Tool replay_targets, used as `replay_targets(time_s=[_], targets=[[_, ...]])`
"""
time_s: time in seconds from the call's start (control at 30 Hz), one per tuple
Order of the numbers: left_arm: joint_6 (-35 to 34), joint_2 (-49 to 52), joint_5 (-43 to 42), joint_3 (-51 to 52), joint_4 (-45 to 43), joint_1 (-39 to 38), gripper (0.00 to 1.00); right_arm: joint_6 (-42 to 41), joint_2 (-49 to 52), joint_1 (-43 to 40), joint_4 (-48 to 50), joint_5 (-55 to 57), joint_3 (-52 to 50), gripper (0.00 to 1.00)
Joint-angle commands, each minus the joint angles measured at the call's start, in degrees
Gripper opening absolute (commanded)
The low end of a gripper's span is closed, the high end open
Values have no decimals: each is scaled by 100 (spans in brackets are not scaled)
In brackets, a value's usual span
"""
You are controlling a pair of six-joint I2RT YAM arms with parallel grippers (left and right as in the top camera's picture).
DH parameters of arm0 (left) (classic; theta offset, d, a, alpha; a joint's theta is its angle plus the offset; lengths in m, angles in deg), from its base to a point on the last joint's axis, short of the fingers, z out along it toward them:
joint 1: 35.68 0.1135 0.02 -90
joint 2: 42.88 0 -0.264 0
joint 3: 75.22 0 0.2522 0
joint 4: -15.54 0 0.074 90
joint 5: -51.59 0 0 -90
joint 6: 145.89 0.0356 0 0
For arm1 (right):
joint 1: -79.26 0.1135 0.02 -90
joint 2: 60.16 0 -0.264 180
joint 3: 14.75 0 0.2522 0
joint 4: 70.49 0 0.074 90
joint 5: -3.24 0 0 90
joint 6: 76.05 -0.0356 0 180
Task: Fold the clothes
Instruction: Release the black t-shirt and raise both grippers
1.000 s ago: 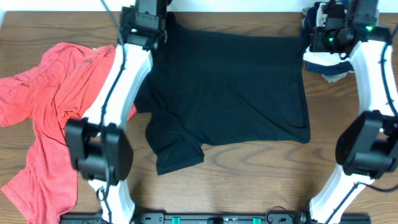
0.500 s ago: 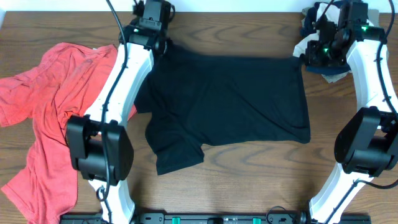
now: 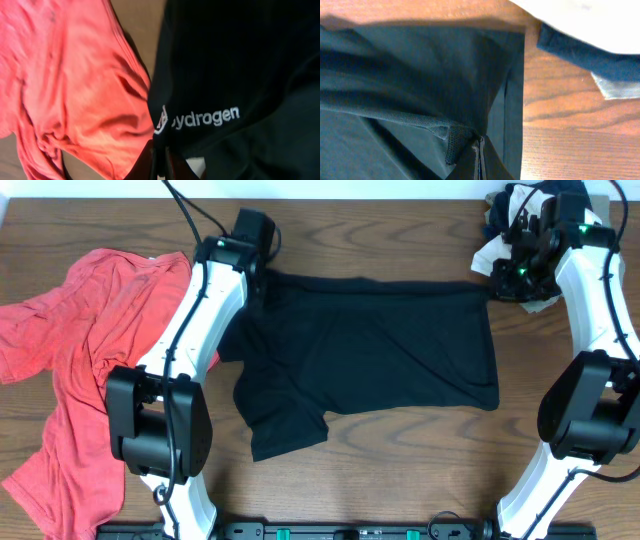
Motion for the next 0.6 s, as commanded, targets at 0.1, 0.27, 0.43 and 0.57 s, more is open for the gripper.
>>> replay_targets(time_s=[0.1, 0.27, 0.43, 0.57], targets=[[-229, -59, -96, 584, 0, 24, 6, -177, 55, -7, 74, 179, -634, 1], [-352, -59, -98, 796, 2, 24, 6, -260, 55, -52, 214, 179, -894, 1], [-404, -59, -98, 800, 127, 24, 6, -304, 55, -87, 177, 181, -916, 1], [-542, -59, -214, 800, 284, 24, 6, -304, 55, -87, 37, 184, -927, 1]])
